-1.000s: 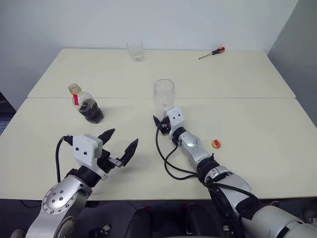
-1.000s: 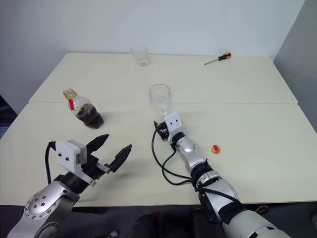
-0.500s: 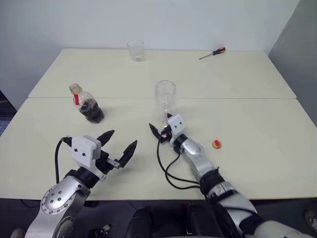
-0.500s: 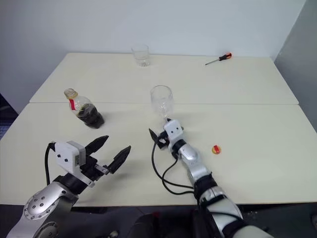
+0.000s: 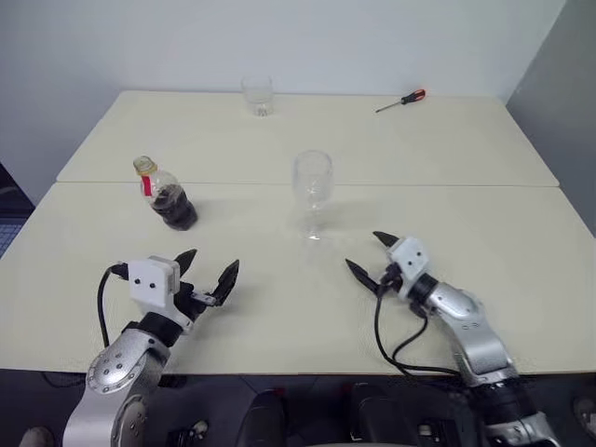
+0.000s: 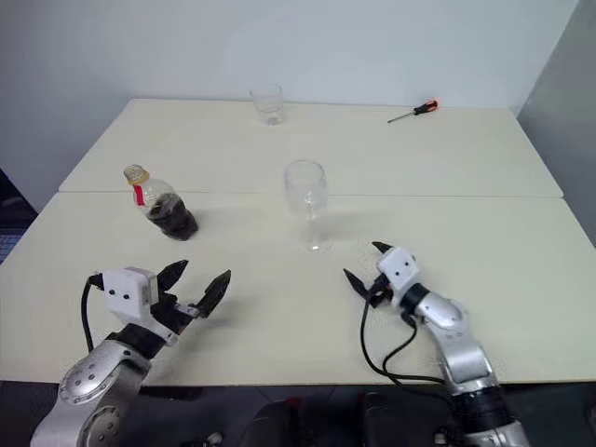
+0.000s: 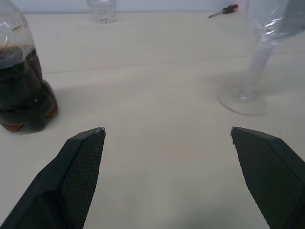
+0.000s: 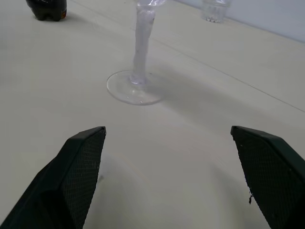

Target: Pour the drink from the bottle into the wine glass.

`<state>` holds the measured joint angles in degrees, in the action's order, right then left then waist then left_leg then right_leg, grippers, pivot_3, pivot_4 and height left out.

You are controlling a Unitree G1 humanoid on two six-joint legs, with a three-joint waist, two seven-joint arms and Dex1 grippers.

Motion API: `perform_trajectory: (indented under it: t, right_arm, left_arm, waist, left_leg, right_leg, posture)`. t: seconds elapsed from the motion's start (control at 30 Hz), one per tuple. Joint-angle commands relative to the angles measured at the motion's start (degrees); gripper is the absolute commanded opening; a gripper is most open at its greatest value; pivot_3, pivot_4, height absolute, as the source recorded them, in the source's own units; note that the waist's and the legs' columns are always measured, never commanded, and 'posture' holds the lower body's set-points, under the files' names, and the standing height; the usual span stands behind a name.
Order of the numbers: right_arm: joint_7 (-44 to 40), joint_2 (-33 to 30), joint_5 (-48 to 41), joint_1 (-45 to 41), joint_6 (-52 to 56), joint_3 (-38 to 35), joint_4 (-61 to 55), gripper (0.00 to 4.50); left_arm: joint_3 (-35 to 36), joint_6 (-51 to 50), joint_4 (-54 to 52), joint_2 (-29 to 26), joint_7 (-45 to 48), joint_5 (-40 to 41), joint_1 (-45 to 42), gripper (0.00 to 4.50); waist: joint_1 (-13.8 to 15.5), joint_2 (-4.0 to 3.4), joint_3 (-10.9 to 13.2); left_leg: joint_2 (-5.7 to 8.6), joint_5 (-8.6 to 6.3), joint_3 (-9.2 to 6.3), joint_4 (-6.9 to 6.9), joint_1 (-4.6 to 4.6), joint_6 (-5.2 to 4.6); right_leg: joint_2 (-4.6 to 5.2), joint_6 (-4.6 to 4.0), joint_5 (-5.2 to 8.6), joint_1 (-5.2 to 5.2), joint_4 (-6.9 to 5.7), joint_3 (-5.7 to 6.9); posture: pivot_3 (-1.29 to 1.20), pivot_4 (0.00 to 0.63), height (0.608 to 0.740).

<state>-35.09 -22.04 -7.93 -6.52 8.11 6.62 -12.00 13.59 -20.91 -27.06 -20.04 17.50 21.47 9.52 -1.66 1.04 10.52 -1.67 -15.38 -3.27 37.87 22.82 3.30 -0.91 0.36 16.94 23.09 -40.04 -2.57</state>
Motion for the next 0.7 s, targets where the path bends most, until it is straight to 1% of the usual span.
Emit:
perform_trajectory:
  t: [0.03,0.17,0.3,0.43,0.7]
  right_arm:
    - [-3.9,-3.0,-8.0,2.5,6.3,-2.0,-13.5,4.48]
    - [-4.3,-6.0,-12.9,5.6,11.1,-3.3,-23.5,4.48]
    - [-3.2,-6.7,-16.0,6.1,14.6,-3.6,-27.6,4.48]
    - [-2.8,-6.9,-18.1,5.9,16.1,-3.5,-29.5,4.48]
    - [-2.4,-7.2,-21.3,5.3,18.0,-3.6,-31.5,4.48]
  left_arm:
    - [-0.1,3.9,5.5,0.2,-3.9,-5.7,-4.2,4.5]
    - [0.7,6.7,11.1,1.1,-6.9,-8.7,-8.8,4.5]
    - [0.5,11.1,14.9,0.6,-7.3,-11.5,-10.7,4.5]
    - [1.1,15.8,20.7,0.0,-9.5,-15.1,-13.6,4.5]
    - [2.4,20.9,28.2,-1.1,-12.2,-17.7,-19.4,4.5]
  waist:
    - [-0.1,0.02,0.0]
    - [0.0,0.05,0.0]
    - [0.0,0.12,-0.1]
    - [0.1,0.14,-0.1]
    - [0.1,0.2,-0.1]
  left_leg:
    - [0.0,0.0,-0.04,-0.01,0.01,0.0]
    - [0.01,0.0,-0.04,0.01,0.01,0.0]
    - [0.01,0.0,0.01,0.01,0.02,0.0]
    - [0.05,0.0,-0.04,0.02,0.02,0.01]
    - [0.04,0.0,-0.05,0.05,0.02,0.01]
  right_leg:
    - [-0.01,0.0,0.0,0.0,-0.01,0.03]
    - [-0.02,0.0,0.0,-0.01,-0.01,0.03]
    - [0.04,0.01,-0.01,-0.02,0.03,0.0]
    - [0.05,0.01,-0.01,-0.04,0.02,0.06]
    - [0.05,0.01,-0.01,-0.06,0.01,0.08]
  posture:
    - [0.0,0.15,0.74]
    - [0.0,0.15,0.74]
    - [0.0,0.15,0.74]
    - [0.0,0.15,0.74]
    - [0.0,0.15,0.74]
